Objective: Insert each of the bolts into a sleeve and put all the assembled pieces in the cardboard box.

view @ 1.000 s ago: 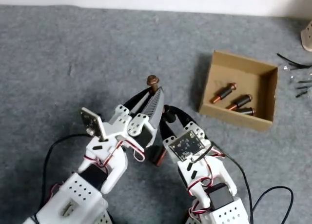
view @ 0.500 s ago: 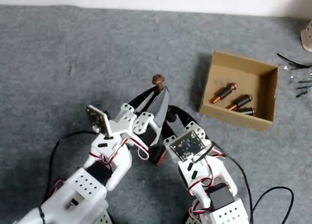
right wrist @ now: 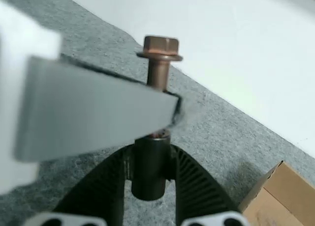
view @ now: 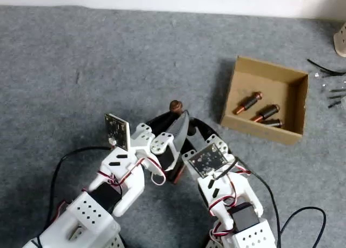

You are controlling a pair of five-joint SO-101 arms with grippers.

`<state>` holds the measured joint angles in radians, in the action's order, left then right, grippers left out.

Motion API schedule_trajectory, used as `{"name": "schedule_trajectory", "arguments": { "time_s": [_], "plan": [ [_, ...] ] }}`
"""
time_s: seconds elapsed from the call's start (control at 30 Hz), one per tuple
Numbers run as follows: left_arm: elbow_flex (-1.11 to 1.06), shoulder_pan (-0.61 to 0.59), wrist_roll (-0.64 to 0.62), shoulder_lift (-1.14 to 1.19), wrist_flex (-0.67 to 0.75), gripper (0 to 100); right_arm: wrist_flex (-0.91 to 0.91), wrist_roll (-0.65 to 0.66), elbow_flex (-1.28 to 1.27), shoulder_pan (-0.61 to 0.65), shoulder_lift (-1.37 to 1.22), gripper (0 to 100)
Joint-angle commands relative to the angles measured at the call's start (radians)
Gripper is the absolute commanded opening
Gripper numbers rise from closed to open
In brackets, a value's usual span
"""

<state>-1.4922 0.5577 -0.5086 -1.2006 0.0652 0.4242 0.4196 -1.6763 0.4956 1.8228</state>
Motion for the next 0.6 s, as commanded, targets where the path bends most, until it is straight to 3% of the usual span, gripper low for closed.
{"name": "schedule_trajectory", "arguments": {
  "time_s": [0.0, 0.13, 0.27, 0.4, 0.57],
  "plan": [
    [0.039, -0.001, 0.003, -0.001, -0.014, 1, -0.024, 0.003, -0.128, -0.021, 0.015, 0.5],
    [0.039, -0.002, 0.015, 0.001, -0.015, 2, -0.025, 0.003, -0.128, -0.022, 0.015, 0.5],
    [0.035, 0.007, 0.160, 0.007, -0.018, 19, -0.025, 0.003, -0.128, -0.022, 0.015, 0.5],
    [0.012, 0.007, 0.126, 0.005, -0.020, 38, -0.024, 0.005, -0.128, -0.022, 0.015, 0.5],
    [0.018, -0.019, 0.129, -0.002, -0.014, 43, -0.022, 0.005, -0.128, -0.030, 0.015, 0.5]
  ]
}}
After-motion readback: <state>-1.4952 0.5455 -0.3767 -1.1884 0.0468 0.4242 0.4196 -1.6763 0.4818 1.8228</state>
